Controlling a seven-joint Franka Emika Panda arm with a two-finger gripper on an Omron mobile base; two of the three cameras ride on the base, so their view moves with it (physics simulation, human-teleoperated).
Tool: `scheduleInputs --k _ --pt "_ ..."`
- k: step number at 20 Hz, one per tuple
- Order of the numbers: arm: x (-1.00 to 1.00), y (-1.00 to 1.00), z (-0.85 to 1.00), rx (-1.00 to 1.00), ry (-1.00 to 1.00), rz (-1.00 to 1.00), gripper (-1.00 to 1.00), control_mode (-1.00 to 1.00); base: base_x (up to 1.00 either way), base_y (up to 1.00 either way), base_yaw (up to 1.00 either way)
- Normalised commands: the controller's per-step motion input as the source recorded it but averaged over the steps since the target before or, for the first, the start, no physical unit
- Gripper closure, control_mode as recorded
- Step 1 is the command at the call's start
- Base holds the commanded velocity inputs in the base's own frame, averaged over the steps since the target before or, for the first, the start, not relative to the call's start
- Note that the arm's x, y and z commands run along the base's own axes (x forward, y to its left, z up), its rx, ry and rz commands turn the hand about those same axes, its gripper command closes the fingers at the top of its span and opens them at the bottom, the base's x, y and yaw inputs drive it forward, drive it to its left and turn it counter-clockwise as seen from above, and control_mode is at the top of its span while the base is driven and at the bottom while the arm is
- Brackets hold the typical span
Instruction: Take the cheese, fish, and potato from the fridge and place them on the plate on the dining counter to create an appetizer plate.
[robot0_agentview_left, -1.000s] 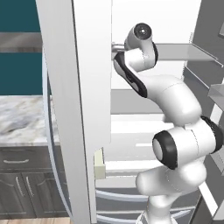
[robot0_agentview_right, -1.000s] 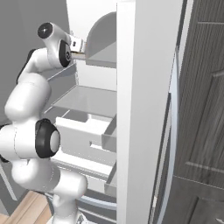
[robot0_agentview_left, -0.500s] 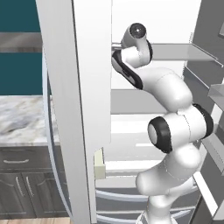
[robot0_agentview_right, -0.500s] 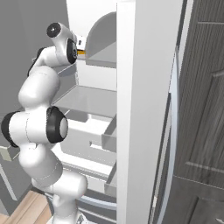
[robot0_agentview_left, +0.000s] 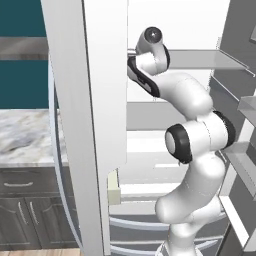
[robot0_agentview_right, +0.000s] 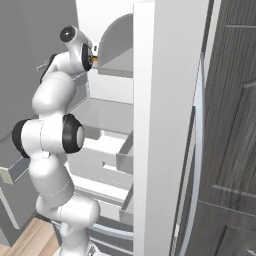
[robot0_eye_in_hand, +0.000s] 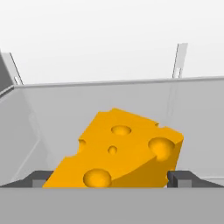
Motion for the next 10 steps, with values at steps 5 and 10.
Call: scheduleInputs --k 5,10 --pt "0.17 0.0 -0.16 0.0 0.03 0.0 1.0 -1.0 0.0 0.0 0.0" --pt "0.09 0.0 -0.07 0.0 0.01 0.0 1.0 -1.0 0.0 0.0 0.0"
